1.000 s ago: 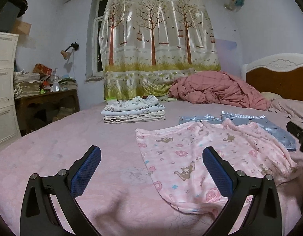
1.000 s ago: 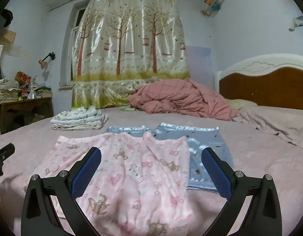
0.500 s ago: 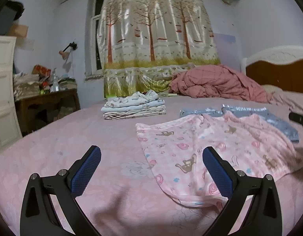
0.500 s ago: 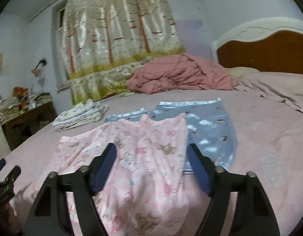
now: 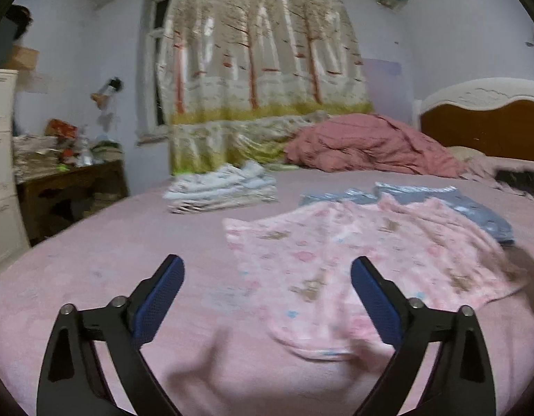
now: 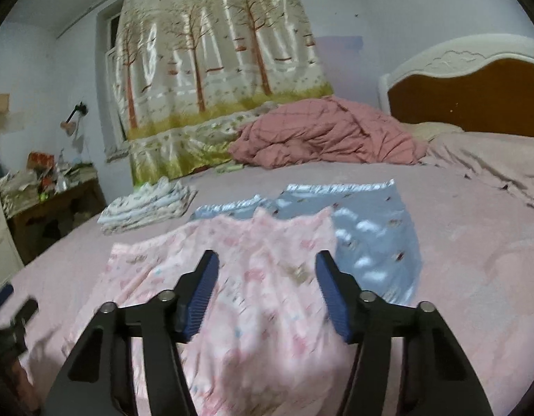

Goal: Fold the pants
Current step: 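Grasp the pink pants waistband with the right tool while the left tool grasps the leg cuff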

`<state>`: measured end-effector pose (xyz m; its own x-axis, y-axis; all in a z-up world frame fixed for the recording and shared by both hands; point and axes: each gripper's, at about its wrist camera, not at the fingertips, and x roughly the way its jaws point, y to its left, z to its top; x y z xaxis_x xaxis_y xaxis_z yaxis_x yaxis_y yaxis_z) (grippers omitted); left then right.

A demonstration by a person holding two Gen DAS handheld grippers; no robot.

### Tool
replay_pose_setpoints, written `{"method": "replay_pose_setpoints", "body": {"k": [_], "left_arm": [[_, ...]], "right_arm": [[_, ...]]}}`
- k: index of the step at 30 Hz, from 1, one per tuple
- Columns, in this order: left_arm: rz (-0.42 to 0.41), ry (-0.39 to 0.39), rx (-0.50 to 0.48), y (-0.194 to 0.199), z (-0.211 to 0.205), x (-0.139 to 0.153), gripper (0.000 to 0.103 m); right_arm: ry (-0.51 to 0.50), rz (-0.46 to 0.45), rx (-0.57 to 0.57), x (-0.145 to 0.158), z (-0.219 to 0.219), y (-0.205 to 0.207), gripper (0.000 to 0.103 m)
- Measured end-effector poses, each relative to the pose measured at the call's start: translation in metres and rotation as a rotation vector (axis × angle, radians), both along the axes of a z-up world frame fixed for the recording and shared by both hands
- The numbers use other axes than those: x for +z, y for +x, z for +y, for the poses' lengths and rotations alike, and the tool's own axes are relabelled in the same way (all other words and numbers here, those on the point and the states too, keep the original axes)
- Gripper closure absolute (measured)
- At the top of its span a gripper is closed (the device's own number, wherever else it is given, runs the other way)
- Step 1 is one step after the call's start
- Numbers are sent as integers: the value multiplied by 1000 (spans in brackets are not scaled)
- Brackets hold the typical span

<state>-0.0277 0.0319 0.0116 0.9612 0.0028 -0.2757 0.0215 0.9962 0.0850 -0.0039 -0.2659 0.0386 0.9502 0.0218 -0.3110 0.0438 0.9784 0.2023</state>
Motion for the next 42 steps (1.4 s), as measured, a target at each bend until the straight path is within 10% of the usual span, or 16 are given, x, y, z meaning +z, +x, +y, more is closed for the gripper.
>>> {"method": "replay_pose_setpoints", "body": {"k": [10,21,32,34,42], "left_arm": [[-1,57,-122,23,-105,19,19],[86,1,-144,93,-160,5,19],[97,39,-203,84,-175,3,19],[103,66,-235,75,-181,6,19],[208,134,-390,21,-206,-1,23]], "right_arm": [[61,174,157,51,-76,105,55],[190,463,151,-22,-117,272,60],[327,530,222,-80,-135,311,68],[305,551,232,-85,-129,317,94],[323,465,181,-61,-147,296,98]]}}
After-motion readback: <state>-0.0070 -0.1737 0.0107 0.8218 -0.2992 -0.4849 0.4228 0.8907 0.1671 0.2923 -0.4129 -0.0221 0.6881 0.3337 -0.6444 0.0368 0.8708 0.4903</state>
